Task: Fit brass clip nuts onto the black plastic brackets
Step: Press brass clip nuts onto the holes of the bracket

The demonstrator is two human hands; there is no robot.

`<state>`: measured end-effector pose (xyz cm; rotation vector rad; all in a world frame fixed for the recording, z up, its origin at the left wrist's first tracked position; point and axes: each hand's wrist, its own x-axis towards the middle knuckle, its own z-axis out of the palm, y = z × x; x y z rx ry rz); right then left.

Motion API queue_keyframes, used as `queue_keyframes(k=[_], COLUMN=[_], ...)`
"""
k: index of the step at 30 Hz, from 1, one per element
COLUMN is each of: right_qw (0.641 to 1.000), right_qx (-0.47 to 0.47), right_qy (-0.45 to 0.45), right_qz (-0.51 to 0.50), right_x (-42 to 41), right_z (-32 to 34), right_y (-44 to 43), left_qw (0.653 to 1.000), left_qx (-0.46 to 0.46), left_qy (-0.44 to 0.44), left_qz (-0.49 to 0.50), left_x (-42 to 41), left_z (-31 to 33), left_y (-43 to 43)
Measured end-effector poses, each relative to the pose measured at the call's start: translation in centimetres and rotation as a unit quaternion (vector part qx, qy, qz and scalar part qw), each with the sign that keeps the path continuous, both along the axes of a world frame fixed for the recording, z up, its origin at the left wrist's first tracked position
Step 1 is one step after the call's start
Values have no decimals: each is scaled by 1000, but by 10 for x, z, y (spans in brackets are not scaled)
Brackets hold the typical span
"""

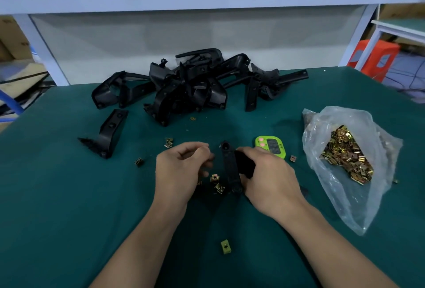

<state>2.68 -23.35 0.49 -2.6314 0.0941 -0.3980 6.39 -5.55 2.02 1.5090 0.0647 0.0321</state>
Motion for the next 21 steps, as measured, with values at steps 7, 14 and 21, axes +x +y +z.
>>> queue_keyframes(k=[7, 14, 21], right_qw=[1000, 1000, 1000], right_qx=[12, 14, 19], right_qy=[5, 8, 8], right_qz=[-11, -10, -8], right_x=[2, 2, 3], right_z=[-1, -1, -1], right_y=[-1, -1, -2], left_qw=[997, 996, 996], left_qx=[-52, -32, -63], left_qy=[29, 68, 17], left_qz=[-41, -58, -59], left_x=[2, 3, 5], left_z=[2, 5, -3], left_y=[1, 1, -1])
